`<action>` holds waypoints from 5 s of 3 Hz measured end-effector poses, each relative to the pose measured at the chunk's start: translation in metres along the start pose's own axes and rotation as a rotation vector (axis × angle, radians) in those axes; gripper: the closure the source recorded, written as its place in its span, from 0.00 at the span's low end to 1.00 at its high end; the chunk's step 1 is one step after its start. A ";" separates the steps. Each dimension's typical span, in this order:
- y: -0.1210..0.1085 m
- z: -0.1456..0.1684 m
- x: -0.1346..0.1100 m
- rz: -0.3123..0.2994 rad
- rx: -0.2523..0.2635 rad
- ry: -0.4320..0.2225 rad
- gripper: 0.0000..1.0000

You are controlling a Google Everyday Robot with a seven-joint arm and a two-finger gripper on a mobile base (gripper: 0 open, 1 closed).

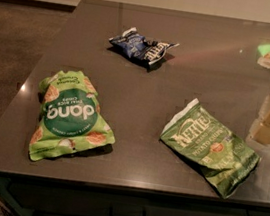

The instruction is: Move blue chip bag near green rice chip bag

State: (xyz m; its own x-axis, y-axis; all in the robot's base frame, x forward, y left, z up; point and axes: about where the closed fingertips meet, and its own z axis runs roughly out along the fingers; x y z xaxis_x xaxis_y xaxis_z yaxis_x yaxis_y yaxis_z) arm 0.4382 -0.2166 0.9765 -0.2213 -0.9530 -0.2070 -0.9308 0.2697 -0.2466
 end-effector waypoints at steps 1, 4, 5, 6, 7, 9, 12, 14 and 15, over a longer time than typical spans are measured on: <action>-0.001 0.000 -0.001 0.000 0.003 0.000 0.00; -0.088 0.047 -0.029 0.097 0.070 -0.016 0.00; -0.128 0.071 -0.045 0.166 0.078 -0.061 0.00; -0.163 0.094 -0.077 0.216 0.063 -0.152 0.00; -0.186 0.118 -0.119 0.237 0.035 -0.247 0.00; -0.213 0.184 -0.180 0.285 0.003 -0.300 0.00; -0.229 0.241 -0.221 0.312 -0.038 -0.285 0.18; -0.230 0.234 -0.215 0.321 -0.044 -0.291 0.65; -0.220 0.214 -0.215 0.304 -0.056 -0.329 0.88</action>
Offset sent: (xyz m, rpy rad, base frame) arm 0.0482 0.0080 -0.0026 -0.0051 -0.0359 -0.0428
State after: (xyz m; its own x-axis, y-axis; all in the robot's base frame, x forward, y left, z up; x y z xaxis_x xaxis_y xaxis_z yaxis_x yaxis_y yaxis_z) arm 0.7526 -0.0411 0.8725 -0.3914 -0.7343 -0.5546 -0.8539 0.5144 -0.0785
